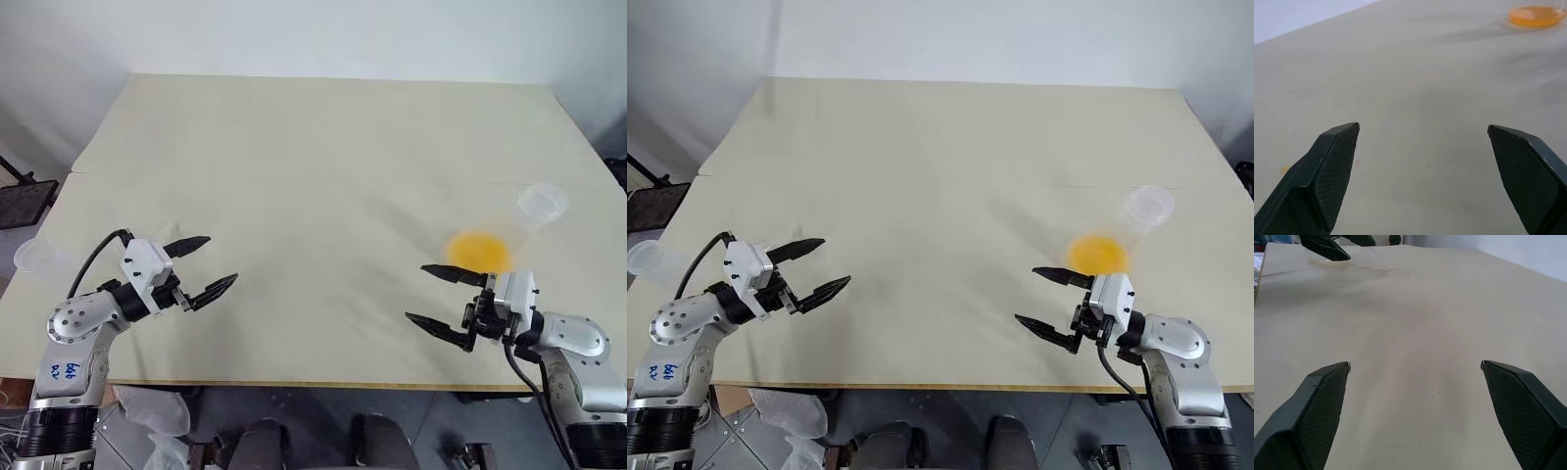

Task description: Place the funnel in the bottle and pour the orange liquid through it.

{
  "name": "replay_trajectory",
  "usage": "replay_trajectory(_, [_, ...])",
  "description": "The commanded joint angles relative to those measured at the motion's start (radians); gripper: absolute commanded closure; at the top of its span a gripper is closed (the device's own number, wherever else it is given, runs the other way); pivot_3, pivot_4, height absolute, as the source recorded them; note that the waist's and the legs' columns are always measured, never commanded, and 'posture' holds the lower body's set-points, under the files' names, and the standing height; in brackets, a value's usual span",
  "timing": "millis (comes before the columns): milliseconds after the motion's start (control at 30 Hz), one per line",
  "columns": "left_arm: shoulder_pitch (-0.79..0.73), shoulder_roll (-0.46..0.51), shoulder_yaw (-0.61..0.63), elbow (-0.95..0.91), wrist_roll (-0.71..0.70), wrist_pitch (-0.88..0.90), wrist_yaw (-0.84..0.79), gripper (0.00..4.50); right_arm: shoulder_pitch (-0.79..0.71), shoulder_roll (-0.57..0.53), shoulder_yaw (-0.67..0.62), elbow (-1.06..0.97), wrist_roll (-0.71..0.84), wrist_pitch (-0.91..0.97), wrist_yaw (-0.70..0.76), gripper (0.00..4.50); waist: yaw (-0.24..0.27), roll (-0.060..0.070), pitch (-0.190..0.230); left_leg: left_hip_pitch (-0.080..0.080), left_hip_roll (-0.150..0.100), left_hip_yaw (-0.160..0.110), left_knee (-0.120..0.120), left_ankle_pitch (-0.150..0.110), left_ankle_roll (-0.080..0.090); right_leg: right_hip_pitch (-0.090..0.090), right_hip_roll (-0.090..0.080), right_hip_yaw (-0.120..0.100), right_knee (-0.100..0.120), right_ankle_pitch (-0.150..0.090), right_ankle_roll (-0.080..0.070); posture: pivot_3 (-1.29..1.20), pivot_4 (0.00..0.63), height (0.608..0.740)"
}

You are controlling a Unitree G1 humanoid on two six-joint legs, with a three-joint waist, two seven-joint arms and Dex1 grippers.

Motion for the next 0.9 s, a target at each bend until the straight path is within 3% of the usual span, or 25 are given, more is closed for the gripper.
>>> replay_trajectory(33, [-0.018,-0.001,0.0,-0.011,0.014,-0.041,0.01,0.03,0.014,-0.005,-0.029,-0.015,0.015,-0.016,-0.001,0.0,0.0,0.0,0.0,0.0,0.0,0.0,0.0,0.0,0.0,0.0,0.0,0.0,0.0,0.0,0.0,0.0,0.15,0.74])
replay_trajectory(233, [0.018,-0.022,0.064,-0.033,-0.095,-0.016,-0.005,0.03,-0.018,-0.001,-0.009,-0.017,0.019,-0.008,0.004,0.0,-0.004,0.0,0.0,0.0,0.0,0.0,0.0,0.0,0.0,0.0,0.0,0.0,0.0,0.0,0.0,0.0,0.15,0.74])
replay_trajectory(400, [0.156,-0.067,0.138,-0.071,-0.108,-0.038,0.055,0.03,-0.114,0.035,0.052,-0.072,0.062,0.068,0.0,0.0,-0.017,0.0,0.0,0.001,0.001,0.001,-0.001,0.0,0.0,0.0,0.0,0.001,0.001,0.0,0.0,0.0,0.15,0.74])
replay_trajectory(600, [0.382,-0.251,0.34,-0.184,-0.163,-0.085,0.257,0.03,-0.183,0.077,0.131,-0.153,0.088,0.128,0.004,0.0,-0.017,-0.001,0.0,0.001,0.001,-0.001,0.0,0.0,0.0,0.0,-0.001,0.001,0.001,0.0,0.0,0.0,0.15,0.74])
replay_trajectory(900, [0.615,-0.497,0.437,-0.261,-0.182,-0.162,0.426,0.03,-0.223,0.131,0.179,-0.156,0.088,0.159,-0.007,0.0,0.002,-0.002,0.0,0.002,0.0,-0.002,0.001,-0.001,0.001,0.005,-0.001,0.001,-0.004,0.0,0.0,0.0,0.15,0.74])
